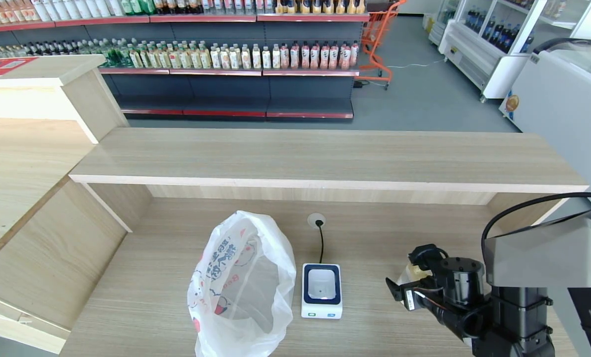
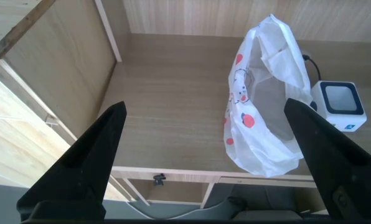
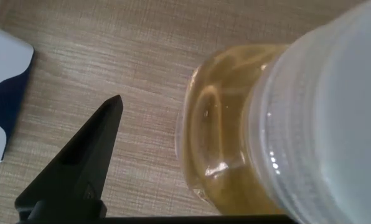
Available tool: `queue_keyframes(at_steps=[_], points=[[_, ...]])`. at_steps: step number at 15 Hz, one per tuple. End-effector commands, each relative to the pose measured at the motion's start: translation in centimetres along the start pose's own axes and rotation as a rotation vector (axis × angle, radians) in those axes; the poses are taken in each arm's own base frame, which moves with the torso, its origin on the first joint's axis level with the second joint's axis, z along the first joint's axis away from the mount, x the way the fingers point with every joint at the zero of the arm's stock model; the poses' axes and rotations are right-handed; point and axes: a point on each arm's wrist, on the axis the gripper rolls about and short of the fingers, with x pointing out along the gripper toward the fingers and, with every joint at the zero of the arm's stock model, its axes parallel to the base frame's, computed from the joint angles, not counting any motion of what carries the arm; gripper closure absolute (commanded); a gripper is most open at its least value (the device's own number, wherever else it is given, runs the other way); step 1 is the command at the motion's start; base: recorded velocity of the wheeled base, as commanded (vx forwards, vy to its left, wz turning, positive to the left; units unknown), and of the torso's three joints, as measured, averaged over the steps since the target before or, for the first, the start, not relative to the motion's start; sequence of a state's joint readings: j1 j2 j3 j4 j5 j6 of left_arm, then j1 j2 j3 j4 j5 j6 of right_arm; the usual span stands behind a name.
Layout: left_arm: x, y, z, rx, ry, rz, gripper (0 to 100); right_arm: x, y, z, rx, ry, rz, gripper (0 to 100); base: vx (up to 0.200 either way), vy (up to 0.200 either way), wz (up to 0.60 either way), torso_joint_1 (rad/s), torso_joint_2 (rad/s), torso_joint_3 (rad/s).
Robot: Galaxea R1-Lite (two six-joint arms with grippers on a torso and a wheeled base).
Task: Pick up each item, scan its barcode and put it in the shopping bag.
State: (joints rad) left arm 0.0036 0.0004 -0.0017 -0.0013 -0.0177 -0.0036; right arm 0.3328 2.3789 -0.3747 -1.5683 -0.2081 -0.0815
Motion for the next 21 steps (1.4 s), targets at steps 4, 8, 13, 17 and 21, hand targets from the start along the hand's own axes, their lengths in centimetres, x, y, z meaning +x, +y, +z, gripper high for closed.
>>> queue_keyframes(at_steps=[4, 8, 13, 17, 21], points=[[0.0, 0.0, 0.0, -0.001, -0.001, 0.002, 0, 0.7, 0.3, 0.0, -0.019, -0.015, 0.012, 0, 0.0, 0.0, 0.0, 0.0, 0.0, 0.0], [0.0, 0.0, 0.0, -0.001, -0.001, 0.002, 0, 1.0, 0.9, 0.5, -0.023, -0.042, 0.023, 100, 0.0, 0.0, 0.0, 0.0, 0.0, 0.0], [0.0, 0.0, 0.0, -0.001, -0.001, 0.002, 0, 1.3, 1.0, 0.8, -0.05, -0.057, 0.021, 100, 0.0, 0.0, 0.0, 0.0, 0.0, 0.0], [0.0, 0.0, 0.0, 0.001, -0.001, 0.002, 0, 1.8, 1.1, 1.6, -0.041, -0.096, 0.028, 100, 0.0, 0.0, 0.0, 0.0, 0.0, 0.0], [0.0, 0.0, 0.0, 0.001, -0.001, 0.0, 0, -0.4, 0.2, 5.8, 0.072, -0.243, 0.204, 100, 0.0, 0.0, 0.0, 0.0, 0.0, 0.0]])
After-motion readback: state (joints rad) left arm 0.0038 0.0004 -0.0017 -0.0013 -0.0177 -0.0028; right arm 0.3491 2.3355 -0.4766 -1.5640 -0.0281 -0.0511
